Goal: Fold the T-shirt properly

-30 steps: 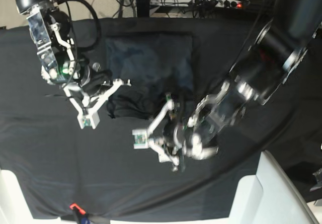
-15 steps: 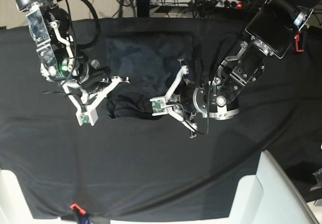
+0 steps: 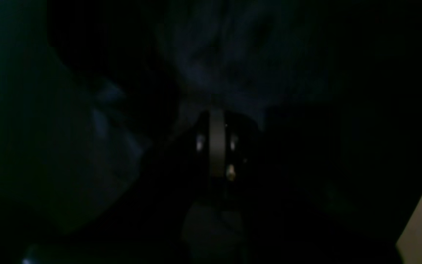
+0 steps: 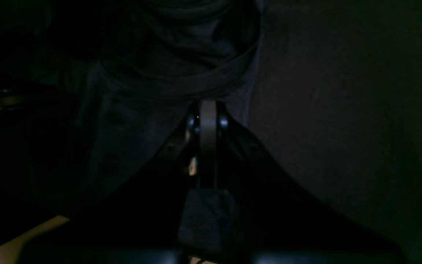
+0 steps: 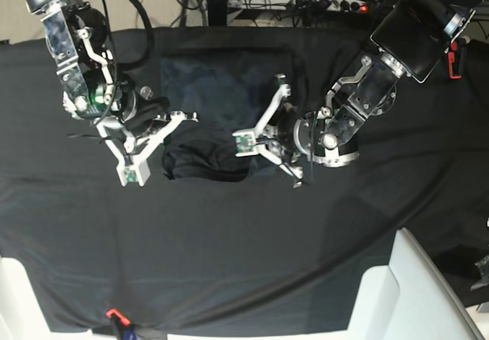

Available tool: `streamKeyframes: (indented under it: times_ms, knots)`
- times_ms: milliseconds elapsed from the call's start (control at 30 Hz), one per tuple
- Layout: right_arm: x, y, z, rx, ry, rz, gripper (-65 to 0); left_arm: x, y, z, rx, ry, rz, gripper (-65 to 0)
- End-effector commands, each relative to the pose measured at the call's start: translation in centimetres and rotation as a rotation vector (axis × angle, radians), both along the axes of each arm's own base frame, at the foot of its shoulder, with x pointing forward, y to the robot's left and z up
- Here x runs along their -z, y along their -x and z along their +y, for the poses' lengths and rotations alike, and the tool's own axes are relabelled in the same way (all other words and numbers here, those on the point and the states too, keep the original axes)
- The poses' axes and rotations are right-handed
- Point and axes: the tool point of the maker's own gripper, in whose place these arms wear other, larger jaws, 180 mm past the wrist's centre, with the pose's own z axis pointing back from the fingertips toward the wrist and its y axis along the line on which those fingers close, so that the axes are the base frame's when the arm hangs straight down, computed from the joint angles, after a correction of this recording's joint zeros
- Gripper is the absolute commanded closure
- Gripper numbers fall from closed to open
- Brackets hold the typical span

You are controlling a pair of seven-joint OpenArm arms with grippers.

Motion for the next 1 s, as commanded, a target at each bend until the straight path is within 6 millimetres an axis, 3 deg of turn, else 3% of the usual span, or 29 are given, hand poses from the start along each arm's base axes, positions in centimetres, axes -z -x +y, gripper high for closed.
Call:
streamKeyframes:
  times_ms: [0,200,467,667,767,967]
  knots:
    - [-0.9,-0.8,0.0,0.002,-0.008,-0.039,0.0,-1.3,-1.5,-0.4,-0.009,0.031,-0.041,0.0]
    - [-0.9,-0.7,0.0,0.002,-0.011,-0.038,0.0,-1.8,-3.6,0.2,-0.031,0.020,-0.059,0.0]
    - [-1.0,-0.7,0.1,0.001,-0.012,-0.041,0.0,-1.2,-6.2,-0.7,-0.075,0.056,-0.039,0.0]
    - [-0.8,-0.3,0.1,0.001,-0.012,-0.030,0.0,-2.6,-8.8,0.0,-0.091,0.039,-0.079,0.0]
    - [-0.7,-0.2,0.1,0.001,-0.012,-0.029,0.0,-1.8,-9.8,1.2,-0.129,0.035,-0.054,0.0]
    - [-0.7,-0.1,0.3,-0.005,-0.013,-0.029,0.0,-1.0,-10.9,1.4,-0.175,0.096,-0.027,0.0]
